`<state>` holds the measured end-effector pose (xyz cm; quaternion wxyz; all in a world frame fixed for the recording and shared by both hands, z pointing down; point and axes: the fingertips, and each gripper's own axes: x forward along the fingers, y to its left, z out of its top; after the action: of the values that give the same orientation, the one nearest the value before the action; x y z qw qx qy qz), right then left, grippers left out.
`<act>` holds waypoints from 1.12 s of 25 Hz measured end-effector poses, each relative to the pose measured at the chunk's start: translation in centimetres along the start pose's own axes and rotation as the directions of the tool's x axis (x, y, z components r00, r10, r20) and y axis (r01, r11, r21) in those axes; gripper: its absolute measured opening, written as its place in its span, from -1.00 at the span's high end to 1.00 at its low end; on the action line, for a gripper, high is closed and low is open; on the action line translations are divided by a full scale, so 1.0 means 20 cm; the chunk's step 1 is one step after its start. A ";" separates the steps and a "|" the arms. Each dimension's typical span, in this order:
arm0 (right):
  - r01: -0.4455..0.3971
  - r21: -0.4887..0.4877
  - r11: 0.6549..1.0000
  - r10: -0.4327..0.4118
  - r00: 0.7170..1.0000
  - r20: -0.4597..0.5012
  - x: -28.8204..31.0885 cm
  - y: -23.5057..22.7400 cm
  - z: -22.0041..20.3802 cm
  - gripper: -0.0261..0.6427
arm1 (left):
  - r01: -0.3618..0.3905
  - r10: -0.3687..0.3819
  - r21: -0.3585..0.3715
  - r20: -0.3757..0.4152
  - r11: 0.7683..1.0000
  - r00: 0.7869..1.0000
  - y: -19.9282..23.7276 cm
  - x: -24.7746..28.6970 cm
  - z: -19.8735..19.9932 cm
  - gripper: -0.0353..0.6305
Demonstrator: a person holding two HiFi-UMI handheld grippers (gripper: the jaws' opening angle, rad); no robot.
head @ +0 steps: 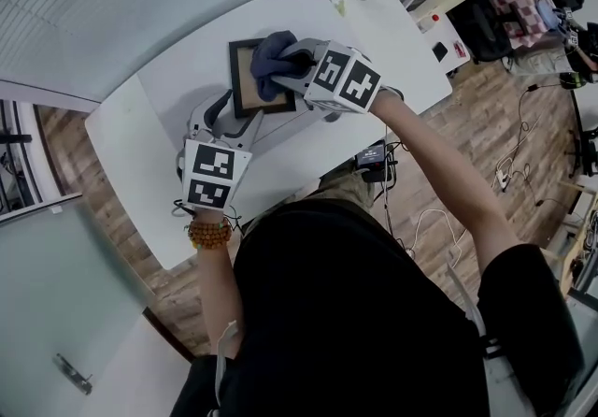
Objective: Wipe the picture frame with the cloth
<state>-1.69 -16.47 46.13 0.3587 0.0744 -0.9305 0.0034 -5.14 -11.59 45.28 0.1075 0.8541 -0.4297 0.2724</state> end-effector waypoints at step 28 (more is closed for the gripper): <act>0.027 -0.166 0.986 -0.043 0.994 -0.096 0.02 -0.32 0.03 0.79 | -0.005 0.005 0.027 -0.003 1.000 1.000 0.00 0.00 0.01 0.17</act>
<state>-1.53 -22.97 45.73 0.4095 0.0608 -0.9071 -0.0760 -5.12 -11.77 45.13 0.0958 0.8540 -0.4280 0.2799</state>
